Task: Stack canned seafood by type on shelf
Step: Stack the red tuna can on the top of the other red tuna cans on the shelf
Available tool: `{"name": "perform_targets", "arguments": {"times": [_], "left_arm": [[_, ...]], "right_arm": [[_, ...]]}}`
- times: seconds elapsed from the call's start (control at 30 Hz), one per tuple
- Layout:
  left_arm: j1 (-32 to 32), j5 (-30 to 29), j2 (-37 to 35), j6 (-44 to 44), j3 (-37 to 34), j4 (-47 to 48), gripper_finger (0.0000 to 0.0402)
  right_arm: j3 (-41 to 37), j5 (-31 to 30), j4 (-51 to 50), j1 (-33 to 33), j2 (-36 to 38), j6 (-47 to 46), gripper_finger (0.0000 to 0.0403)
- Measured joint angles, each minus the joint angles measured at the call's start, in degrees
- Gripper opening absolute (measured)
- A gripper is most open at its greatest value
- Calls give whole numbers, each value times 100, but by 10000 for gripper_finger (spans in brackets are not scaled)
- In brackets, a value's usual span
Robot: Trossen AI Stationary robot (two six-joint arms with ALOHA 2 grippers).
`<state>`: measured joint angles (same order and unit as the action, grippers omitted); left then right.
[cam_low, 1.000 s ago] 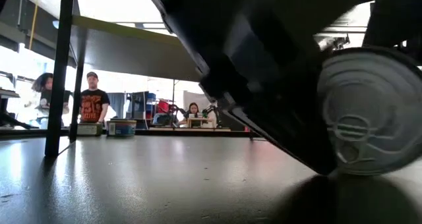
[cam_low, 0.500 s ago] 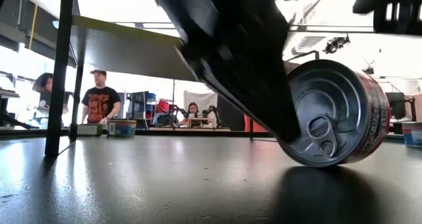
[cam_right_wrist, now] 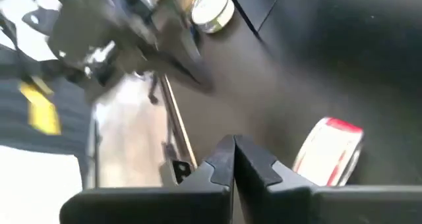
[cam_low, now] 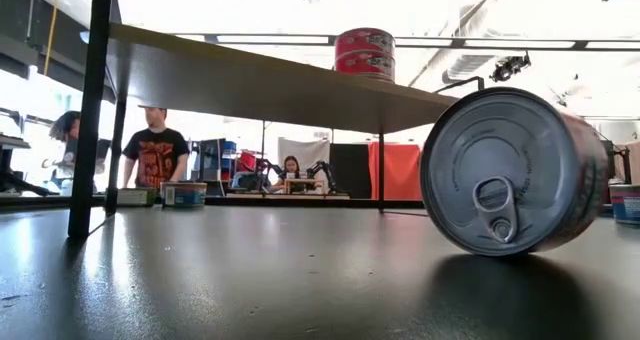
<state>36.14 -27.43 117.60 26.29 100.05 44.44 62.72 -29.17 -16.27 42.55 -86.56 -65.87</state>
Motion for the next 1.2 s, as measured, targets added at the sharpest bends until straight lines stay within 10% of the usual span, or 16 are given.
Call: {"name": "perform_targets", "arguments": {"times": [0.23, 0.63, 1.2], "left_arm": [[-90, -228, -754, 154, 0, 301, 0], [-143, -289, -782, 518, 2, -157, 0], [-288, -212, -579, 208, 2, -321, 0]], "right_arm": [[-10, 638, -236, -32, -2, 712, 32], [-20, 1095, -906, -50, -310, 906, 251], [2189, 179, -3738, 9, -2122, -878, 259]]}}
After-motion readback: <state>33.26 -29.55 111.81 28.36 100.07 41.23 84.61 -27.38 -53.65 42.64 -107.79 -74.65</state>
